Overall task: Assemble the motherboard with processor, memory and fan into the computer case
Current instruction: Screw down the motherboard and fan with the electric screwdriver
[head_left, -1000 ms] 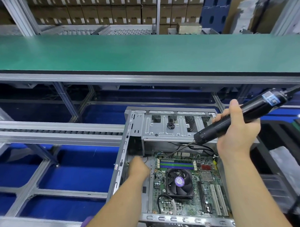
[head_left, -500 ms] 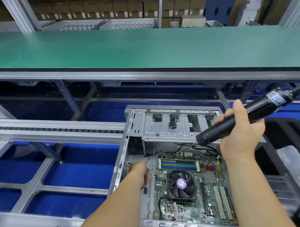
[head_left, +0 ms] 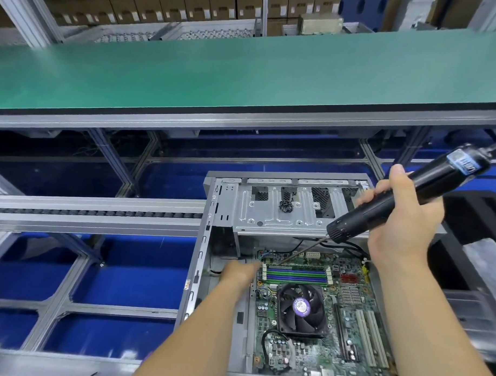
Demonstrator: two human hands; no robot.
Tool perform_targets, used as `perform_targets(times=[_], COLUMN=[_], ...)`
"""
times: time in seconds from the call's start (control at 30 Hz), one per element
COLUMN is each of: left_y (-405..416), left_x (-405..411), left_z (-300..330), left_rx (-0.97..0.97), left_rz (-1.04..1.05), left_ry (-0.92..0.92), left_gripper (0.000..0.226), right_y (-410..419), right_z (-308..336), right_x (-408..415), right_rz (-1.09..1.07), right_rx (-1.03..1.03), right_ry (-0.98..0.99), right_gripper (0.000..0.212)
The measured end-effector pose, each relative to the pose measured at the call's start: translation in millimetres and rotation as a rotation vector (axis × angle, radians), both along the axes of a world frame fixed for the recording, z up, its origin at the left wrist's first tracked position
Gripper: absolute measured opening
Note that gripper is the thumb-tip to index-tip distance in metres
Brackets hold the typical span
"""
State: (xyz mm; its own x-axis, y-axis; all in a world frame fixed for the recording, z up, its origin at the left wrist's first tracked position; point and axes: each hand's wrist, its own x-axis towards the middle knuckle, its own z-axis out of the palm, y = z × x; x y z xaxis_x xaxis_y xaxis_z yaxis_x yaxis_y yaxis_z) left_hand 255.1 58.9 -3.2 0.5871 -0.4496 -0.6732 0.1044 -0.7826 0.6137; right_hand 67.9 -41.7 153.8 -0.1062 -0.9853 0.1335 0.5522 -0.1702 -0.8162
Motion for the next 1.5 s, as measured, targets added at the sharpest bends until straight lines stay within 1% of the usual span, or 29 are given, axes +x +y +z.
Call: perform_targets(times=[0.03,0.07,0.1,0.13,0.17,0.2,0.27,0.37,0.5,0.67,0.77,0.93,1.13,1.33,1.5], left_y=[-2,-3,-4,-4,-5,-4,-3,-1,-1,0,-1,-3,-4,-5,-3], left_x=[1,3,5,6,7,7,5,-1,-3,-5,-3,-1,-2,-2,-5], left_z=[1,1,0,-1,0,-1,3,5,2,-2,-3,-3,-6,-3,-3], left_rx=[-0.004,-0.003,-0.024,-0.05,-0.083,-0.119,-0.194,-0.254,-0.279,-0.274,-0.267,-0.251,-0.244,-0.242,-0.242], left_rz=[-0.012,-0.032,-0.043,-0.051,-0.052,-0.042,-0.071,-0.17,-0.235,-0.197,-0.175,-0.216,-0.216,-0.245,-0.226], left_ry=[0.011,-0.002,-0.055,-0.126,-0.193,-0.237,-0.214,-0.152,-0.146,-0.128,-0.116,-0.156,-0.115,-0.088,-0.107], left_gripper=[0.076,0.071,0.055,0.031,0.017,0.017,0.011,0.013,0.016,0.024,0.023,0.023,0.019,0.02,0.021], right_y=[-1,-1,-2,-3,-4,-4,-5,-5,-3,-1,-1,-2,-1,1,0], right_z=[-1,-1,-2,-3,-3,-4,-5,-6,-7,-9,-9,-8,-8,-8,-7], right_x=[-1,-2,-3,-4,-5,-5,-5,-3,2,4,4,6,12,16,16], right_rz=[-0.001,-0.005,-0.012,-0.021,-0.028,-0.034,-0.043,-0.036,-0.008,-0.001,0.003,0.011,0.019,0.029,0.026], right_rx=[0.002,0.002,-0.002,-0.007,-0.011,-0.012,-0.013,-0.013,-0.001,-0.001,0.001,-0.007,-0.015,-0.001,-0.006], right_ry=[0.0,0.004,0.012,0.023,0.033,0.04,0.044,0.033,0.018,0.03,0.029,0.02,0.031,0.029,0.022], right_gripper=[0.028,0.028,0.028,0.027,0.026,0.026,0.025,0.025,0.026,0.028,0.029,0.027,0.023,0.027,0.027])
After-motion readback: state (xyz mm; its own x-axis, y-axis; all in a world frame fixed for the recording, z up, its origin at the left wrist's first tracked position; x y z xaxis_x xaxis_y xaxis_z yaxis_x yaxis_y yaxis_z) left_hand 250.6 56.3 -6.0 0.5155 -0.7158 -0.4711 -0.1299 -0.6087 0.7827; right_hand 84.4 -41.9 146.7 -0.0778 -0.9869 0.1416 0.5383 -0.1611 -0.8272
